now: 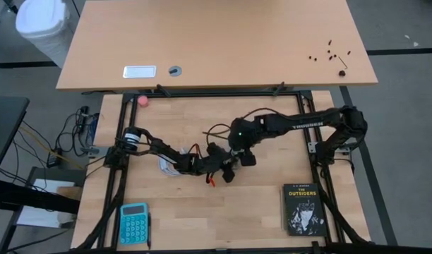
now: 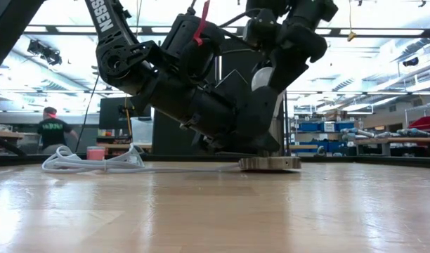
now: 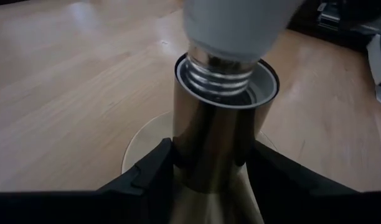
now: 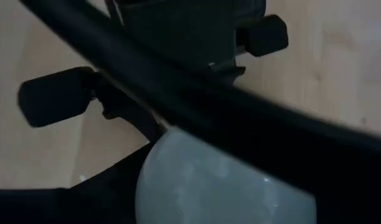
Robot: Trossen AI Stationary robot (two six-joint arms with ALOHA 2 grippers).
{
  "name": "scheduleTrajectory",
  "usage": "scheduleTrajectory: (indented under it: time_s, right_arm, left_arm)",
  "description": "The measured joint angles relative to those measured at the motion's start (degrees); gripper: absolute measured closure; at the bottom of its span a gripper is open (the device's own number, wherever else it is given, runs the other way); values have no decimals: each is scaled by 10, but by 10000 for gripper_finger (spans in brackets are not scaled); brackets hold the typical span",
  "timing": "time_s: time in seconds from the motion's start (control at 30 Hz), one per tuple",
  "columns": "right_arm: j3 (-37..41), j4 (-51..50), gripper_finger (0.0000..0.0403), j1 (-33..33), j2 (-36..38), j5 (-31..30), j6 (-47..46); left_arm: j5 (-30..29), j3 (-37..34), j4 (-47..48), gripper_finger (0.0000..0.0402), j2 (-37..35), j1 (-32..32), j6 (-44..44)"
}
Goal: Screw lightbulb
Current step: Insert the white lightbulb into the silver lamp
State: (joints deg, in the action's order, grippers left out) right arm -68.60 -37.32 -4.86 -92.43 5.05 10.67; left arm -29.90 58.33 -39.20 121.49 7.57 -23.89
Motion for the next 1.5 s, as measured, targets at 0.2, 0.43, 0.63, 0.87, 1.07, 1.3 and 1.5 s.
scheduleTrajectory:
  time_s: [0.2, 0.43, 0.63, 0.87, 1.07, 1.3, 1.5]
  right_arm:
    - [0, -5, 121, -4, 1, 49, 27]
    - [0, -9, 121, 14, -1, 47, 79]
    - [0, -15, 121, 18, -1, 57, 100]
    - [-8, -46, 121, 46, -1, 4, 101]
    - [-29, -65, 122, 66, -1, -15, 101]
    - [-36, -82, 134, 66, -1, -23, 96]
    - [-43, -92, 155, 68, -1, -35, 86]
  left_arm:
    - [2, 0, -1, 213, 0, 0, 28]
    - [7, 0, -2, 213, 0, 2, 77]
    - [26, 0, -9, 213, 0, 2, 135]
    - [60, -1, -39, 213, 1, 2, 158]
    - [73, -1, -44, 213, -15, 2, 149]
    - [77, 0, -51, 213, -27, 4, 145]
    - [75, 0, -50, 213, -27, 4, 142]
